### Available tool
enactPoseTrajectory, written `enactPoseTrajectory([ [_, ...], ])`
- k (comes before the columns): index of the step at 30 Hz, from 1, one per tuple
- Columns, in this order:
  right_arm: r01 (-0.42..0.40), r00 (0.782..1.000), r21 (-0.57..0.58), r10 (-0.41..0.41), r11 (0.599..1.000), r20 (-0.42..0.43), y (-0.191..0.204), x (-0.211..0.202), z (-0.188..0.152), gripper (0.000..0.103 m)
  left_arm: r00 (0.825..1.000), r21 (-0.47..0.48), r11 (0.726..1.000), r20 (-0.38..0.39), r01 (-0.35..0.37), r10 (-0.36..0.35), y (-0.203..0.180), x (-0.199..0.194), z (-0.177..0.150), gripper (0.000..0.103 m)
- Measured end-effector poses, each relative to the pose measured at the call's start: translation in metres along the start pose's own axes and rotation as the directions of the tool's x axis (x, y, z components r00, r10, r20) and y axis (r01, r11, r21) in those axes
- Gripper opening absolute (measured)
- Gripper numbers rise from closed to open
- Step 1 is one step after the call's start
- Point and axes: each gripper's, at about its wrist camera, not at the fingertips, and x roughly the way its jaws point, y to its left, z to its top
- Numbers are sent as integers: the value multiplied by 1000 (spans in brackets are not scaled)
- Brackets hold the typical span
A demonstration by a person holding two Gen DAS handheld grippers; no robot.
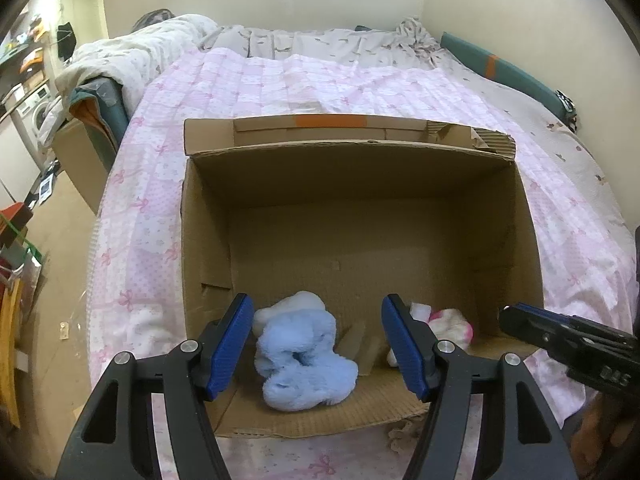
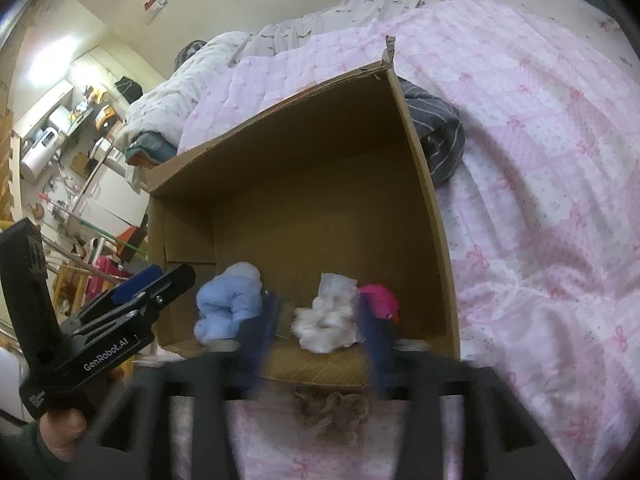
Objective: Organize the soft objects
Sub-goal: 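Lower the peach item and cream scrunchie into the box and open both tools, then withdraw both open tools toward the beige lace scrunchie and tan pad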
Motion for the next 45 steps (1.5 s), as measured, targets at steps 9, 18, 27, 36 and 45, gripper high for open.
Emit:
enactPoseTrajectory([
  [9, 3, 1000, 14, -3, 1000, 16, -1, -2, 1, 83, 1000, -8, 1000, 0, -11, 11, 2, 0, 0, 64],
  [18, 2, 1000, 33, -2, 999, 16, -3, -4, 0, 83, 1000, -30, 999, 3, -24, 24, 8, -7, -2, 64],
  [27, 15, 1000, 31, -16, 999, 24, -2, -11, -3, 83, 999, -55, 998, 12, -38, 38, 19, -24, -7, 64],
  [36, 36, 999, 18, -36, 999, 31, 1, -24, -13, 83, 999, -53, 997, 7, -51, 51, 23, -40, -23, 64],
  [45, 38, 999, 22, -39, 999, 35, 2, -37, -27, 83, 998, -52, 997, 6, -58, 59, 25, -57, -43, 64],
])
